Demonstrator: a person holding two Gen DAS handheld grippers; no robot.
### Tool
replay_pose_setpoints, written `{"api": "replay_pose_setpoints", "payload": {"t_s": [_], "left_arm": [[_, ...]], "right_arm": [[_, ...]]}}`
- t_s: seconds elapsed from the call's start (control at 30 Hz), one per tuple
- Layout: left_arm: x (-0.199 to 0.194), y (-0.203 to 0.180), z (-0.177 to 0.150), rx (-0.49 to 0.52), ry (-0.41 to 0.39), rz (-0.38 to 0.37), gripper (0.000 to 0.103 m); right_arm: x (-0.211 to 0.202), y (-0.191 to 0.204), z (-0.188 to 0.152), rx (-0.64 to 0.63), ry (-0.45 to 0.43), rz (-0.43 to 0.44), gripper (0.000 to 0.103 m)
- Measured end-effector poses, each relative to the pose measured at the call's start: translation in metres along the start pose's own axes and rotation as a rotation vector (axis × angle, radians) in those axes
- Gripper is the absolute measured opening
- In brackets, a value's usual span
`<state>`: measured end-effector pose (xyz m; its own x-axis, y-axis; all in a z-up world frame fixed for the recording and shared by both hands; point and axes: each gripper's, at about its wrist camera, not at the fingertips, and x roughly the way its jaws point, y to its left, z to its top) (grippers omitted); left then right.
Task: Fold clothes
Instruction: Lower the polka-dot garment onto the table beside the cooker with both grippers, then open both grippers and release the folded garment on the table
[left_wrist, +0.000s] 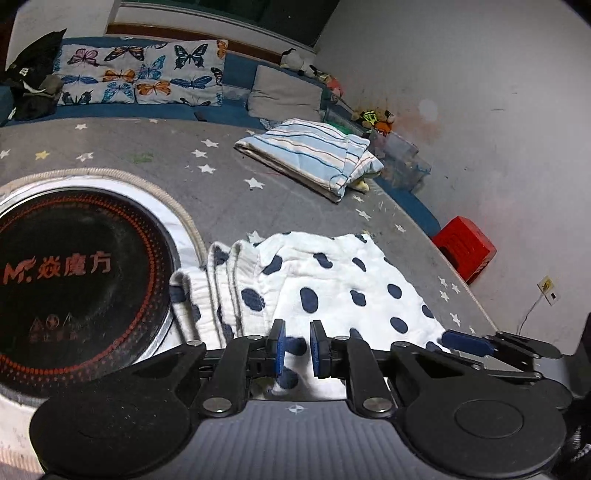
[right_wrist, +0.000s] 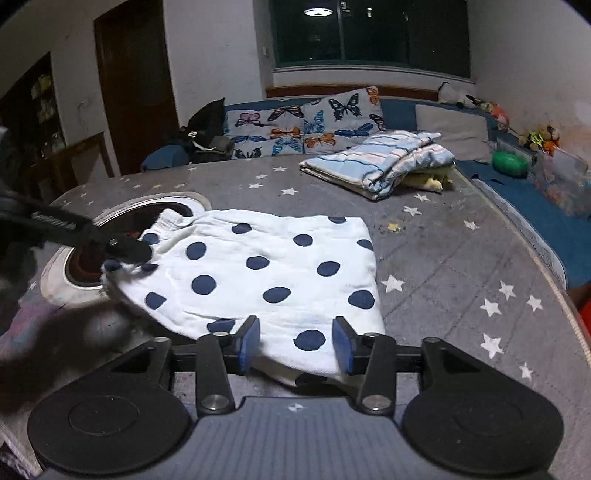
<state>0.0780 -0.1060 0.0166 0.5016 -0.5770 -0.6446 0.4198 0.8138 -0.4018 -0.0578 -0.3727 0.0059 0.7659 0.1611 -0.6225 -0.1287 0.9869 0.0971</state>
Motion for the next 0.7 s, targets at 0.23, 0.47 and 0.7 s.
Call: {"api": "replay_pose_setpoints", "payload": {"t_s": [0.23, 0.47, 0.7], "left_arm": [[-0.016, -0.003, -0.007, 0.003, -0.019, 0.010, 0.042], [-0.026, -0.009, -0.017, 0.048, -0.036, 0.049, 0.057], [-0.038, -0.001, -0.025, 0.029, -0.056, 0.059, 0.075]], "right_arm": [[0.002, 0.002, -0.006, 0.024, -0.014, -0.005, 0.063], [-0.014, 0.010, -0.007, 0.037, -0.087, -0.036, 0.089], [-0.025, 0.021, -0.011, 0.065, -0.128, -0.044, 0.099]]}}
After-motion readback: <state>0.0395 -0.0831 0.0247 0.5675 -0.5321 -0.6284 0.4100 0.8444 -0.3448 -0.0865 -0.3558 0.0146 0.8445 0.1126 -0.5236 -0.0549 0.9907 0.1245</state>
